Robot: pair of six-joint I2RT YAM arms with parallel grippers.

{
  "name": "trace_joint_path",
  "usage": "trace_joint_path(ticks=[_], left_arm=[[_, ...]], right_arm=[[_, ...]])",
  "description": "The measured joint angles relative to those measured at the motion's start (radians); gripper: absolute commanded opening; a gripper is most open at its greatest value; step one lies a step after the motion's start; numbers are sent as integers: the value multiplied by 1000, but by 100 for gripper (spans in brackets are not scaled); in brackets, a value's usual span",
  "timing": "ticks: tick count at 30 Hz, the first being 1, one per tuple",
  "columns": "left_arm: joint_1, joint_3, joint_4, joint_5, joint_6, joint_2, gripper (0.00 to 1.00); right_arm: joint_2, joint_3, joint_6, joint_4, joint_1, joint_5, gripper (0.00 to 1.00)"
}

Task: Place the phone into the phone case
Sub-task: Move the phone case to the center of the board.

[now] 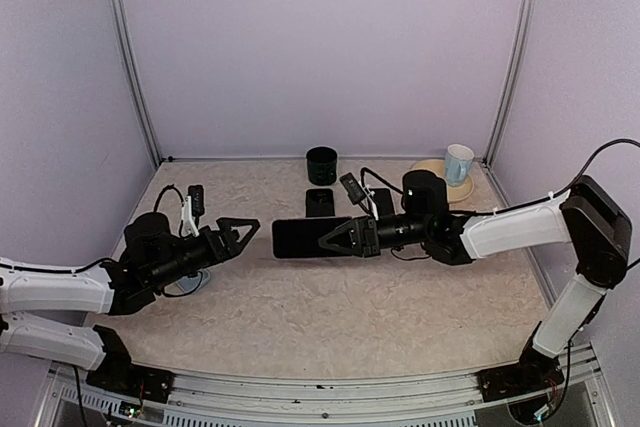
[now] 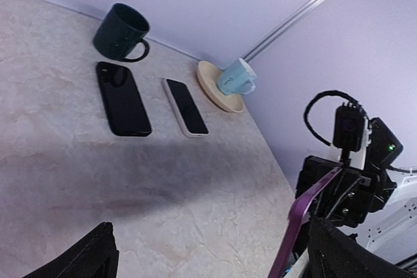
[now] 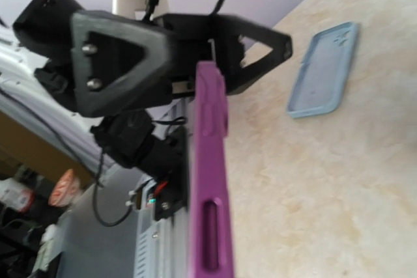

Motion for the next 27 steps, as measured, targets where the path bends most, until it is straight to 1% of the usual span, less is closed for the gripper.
trace_joint_path(ticks=[4, 9, 12, 14, 21, 25, 27], left_arm=[[8, 2, -170, -87, -24, -49, 99], [8, 33, -404, -159, -31, -77, 99], [8, 35, -512, -210, -29, -98, 96], [10, 35, -566, -242, -25, -116, 92], [31, 34, -669, -340, 6, -146, 77], [51, 34, -703, -366, 21, -110, 69], [58, 34, -721, -375, 27, -80, 68]], right_arm=[[-30, 0, -38, -62, -12, 33, 0], [-63, 0, -76, -117, -22, 65, 0], [-74, 0, -90, -129, -24, 75, 0], [-76, 0, -95, -131, -25, 77, 0], [-76, -9, -106, -138, -27, 79, 0], [-80, -25, -111, -145, -28, 79, 0], [-89, -32, -113, -150, -28, 79, 0]])
